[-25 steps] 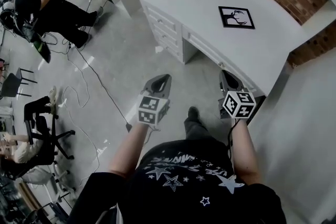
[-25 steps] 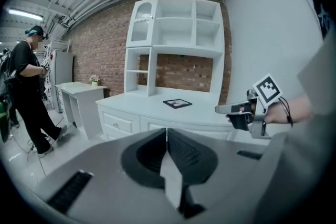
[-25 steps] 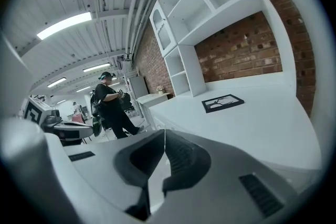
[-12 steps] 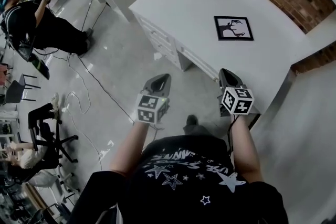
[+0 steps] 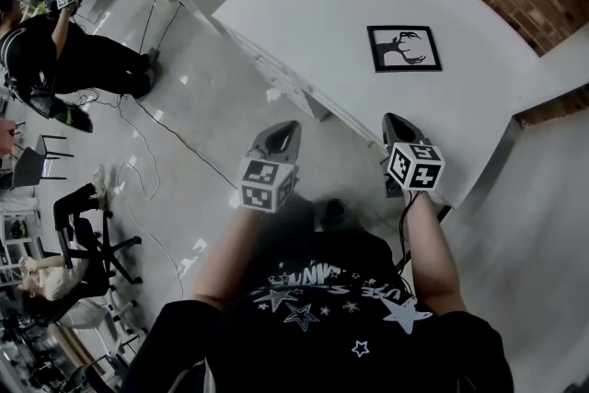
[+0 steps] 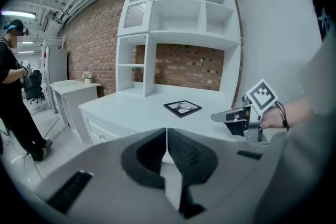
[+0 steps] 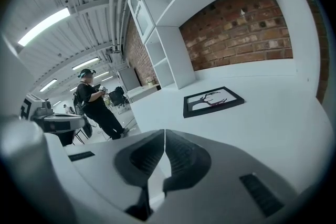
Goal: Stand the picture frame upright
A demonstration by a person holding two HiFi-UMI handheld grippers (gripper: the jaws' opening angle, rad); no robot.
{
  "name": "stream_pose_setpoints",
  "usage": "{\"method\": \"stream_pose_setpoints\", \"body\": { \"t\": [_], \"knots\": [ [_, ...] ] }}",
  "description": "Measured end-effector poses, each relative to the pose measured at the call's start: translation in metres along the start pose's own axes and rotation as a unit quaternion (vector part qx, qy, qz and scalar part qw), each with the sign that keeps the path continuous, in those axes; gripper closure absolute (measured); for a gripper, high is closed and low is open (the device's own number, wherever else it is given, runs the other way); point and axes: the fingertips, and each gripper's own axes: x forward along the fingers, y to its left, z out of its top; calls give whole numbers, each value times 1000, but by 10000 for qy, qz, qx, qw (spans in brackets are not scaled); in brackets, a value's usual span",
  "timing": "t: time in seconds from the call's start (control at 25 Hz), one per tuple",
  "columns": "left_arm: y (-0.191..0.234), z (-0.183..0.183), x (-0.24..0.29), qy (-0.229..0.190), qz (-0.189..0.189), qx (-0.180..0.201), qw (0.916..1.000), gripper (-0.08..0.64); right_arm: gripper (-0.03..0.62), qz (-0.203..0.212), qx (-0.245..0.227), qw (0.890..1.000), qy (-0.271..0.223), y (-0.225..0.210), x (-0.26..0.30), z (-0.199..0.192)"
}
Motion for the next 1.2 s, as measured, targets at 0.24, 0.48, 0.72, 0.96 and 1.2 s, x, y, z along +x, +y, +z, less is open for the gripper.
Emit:
{"method": "stream_pose_setpoints", "body": {
  "t": [0.24,0.48,0.72,0.96,1.2],
  "knots": [
    [5,-4,15,94,-170,75,9998,541,576,-55,-13,9998,196,-1,12,-7],
    [20,-1,52,116,-557,94,9983,541,575,-467,152,9986,190,-18,20,-5],
    [39,22,103,128,-1126,404,9927,541,575,-1091,487,9927,156,-38,38,7],
    [62,49,147,195,-1734,471,9835,541,575,-1832,1047,9774,79,-56,58,15],
    [79,72,180,208,-2262,770,9708,541,575,-2406,1498,9590,47,-58,71,20]
  ]
}}
